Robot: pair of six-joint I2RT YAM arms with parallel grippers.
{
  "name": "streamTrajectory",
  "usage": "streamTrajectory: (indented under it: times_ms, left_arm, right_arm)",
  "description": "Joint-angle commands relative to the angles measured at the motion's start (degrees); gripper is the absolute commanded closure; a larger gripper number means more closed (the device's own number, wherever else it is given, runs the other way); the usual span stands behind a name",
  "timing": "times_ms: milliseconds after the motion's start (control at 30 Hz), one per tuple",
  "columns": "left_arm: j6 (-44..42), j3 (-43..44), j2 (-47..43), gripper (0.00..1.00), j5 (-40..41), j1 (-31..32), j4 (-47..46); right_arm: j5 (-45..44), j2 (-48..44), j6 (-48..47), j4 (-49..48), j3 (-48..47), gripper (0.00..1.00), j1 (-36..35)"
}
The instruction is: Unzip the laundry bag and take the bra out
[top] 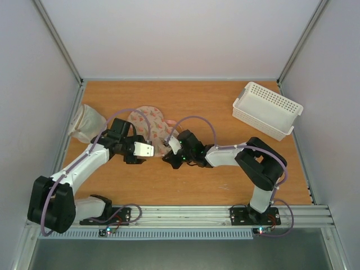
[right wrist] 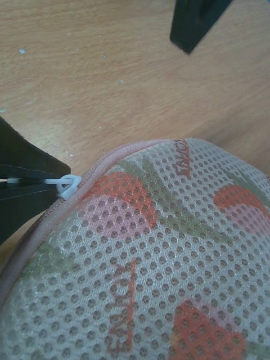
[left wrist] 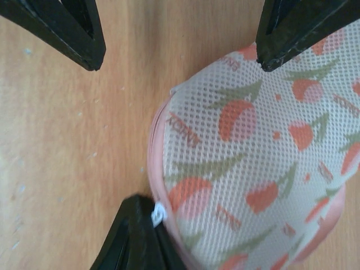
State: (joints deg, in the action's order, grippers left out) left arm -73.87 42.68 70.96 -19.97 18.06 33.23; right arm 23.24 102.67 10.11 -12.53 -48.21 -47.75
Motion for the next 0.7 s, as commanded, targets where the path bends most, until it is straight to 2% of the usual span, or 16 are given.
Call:
streamTrajectory:
  times_ms: [0,100,200,267,467,667]
  left_arm:
    - [2.4,3.2,-1.1,0.27,-9.1,0.6,6.3]
    - [5.2,1.7,-0.2,0.28,-7.7,2.9,0.3]
    - [10.3,-1.3,0.7,0.40,-4.0,5.3,-9.9]
    - [9.8,-2.9,1.0,0.44,-3.4,6.2,-13.2]
    - [8.1,-4.2,1.6,0.54,-3.2,6.8,-13.4]
    - [6.8,-5.8,1.5,0.71,-2.5,6.8,-15.2]
  right_arm:
    - [0.8,0.5,0.8,-3.1,-1.3,0.99,-0.5]
    - [1.1,0.5,0.6,-3.0,-1.5,0.99,-0.7]
    - [1.1,0.4,0.1,-2.6,-1.9,0.99,-1.2]
    - [1.2,0.1,0.1,-2.5,-2.1,0.99,-1.4]
    - [1.8,-0.8,0.2,-2.5,-2.2,0.99,-1.5]
    - [1.9,-1.2,0.1,-2.5,-2.2,0.99,-1.5]
